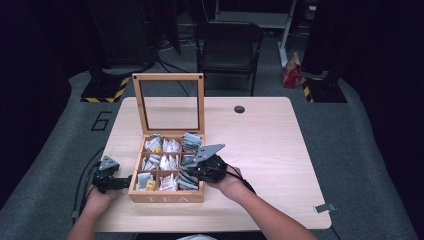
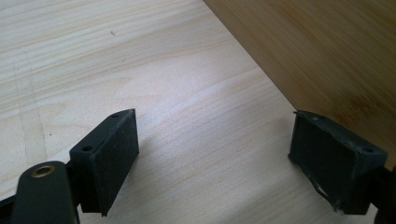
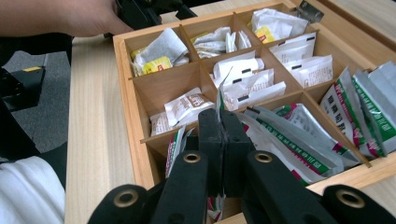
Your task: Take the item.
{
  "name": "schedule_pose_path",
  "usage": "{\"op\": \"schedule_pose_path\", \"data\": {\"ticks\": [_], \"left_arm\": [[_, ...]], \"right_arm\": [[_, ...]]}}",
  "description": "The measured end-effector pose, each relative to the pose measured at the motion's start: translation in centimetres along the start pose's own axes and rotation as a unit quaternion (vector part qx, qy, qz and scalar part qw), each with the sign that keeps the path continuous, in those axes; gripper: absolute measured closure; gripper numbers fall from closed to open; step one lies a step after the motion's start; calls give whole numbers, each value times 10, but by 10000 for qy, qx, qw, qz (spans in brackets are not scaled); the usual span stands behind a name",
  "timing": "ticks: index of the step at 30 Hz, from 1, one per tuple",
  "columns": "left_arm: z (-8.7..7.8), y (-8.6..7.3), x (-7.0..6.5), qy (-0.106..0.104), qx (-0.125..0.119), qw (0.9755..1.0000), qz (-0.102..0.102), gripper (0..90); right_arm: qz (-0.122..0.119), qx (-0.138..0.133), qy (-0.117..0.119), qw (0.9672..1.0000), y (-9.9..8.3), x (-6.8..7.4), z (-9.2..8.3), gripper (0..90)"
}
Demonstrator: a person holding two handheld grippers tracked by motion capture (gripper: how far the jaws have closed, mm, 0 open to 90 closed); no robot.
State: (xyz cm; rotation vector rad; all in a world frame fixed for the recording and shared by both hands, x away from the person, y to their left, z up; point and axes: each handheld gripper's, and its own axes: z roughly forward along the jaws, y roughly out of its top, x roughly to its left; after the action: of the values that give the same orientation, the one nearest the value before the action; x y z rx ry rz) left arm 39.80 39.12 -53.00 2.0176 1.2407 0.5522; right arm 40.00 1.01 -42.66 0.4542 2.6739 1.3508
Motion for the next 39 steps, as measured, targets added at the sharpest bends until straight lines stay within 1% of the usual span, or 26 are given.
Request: {"op": "schedule_pose_path", "data": {"ticks": [3,4,5,6,7,8,9,10,14,16,18,19,22,23,24,27,28,35,39], "left_arm": [[0,0,0,-5,14,10000,4,152],[0,0,0,0,0,10000,2,152],[0,0,0,0,-1,10000,-2,152],[0,0,0,0,1,10000,2,152],[0,0,0,0,1,10000,1,152],[0,0,0,0,1,10000,1,152],[0,0,0,0,-1,10000,0,152],[0,0,0,0,1,10000,1,152],[0,0,0,0,1,10000,0,152],[0,0,0,0,1,10000,2,152],[0,0,0,0,1,10000,2,152],[0,0,0,-1,1,10000,1,152],[0,0,0,0,-1,10000,1,152],[0,0,0,0,1,10000,1,152],[0,0,0,0,0,10000,2,152],[0,0,0,0,0,10000,0,152],[0,0,0,0,0,10000,1,152],[0,0,0,0,1,10000,1,152],[0,0,0,-1,1,10000,1,152]], "right_arm": [[67,-71,1,10000,2,1,-2,895],[-33,-92,22,9999,4,0,-5,895],[59,-103,14,9999,6,1,-6,895],[47,-112,26,9999,7,2,-7,895],[-25,-124,19,9999,8,1,-9,895],[-25,-124,19,9999,8,1,-9,895],[53,-134,11,9999,10,2,-10,895],[82,-183,9,9998,12,2,-12,894],[77,-225,40,9997,18,2,-17,894],[11,-223,54,9997,20,2,-18,894],[43,-245,29,9997,22,4,-20,894],[1,-256,40,9997,23,3,-21,894],[62,-285,40,9996,26,4,-23,894],[-7,-277,47,9996,26,3,-24,894],[47,-301,51,9995,27,4,-24,894],[39,-303,56,9995,29,4,-26,894],[-13,-308,57,9995,30,3,-28,894],[39,-332,15,9994,31,0,-34,893],[21,-335,-71,9994,30,-5,-40,893]]}}
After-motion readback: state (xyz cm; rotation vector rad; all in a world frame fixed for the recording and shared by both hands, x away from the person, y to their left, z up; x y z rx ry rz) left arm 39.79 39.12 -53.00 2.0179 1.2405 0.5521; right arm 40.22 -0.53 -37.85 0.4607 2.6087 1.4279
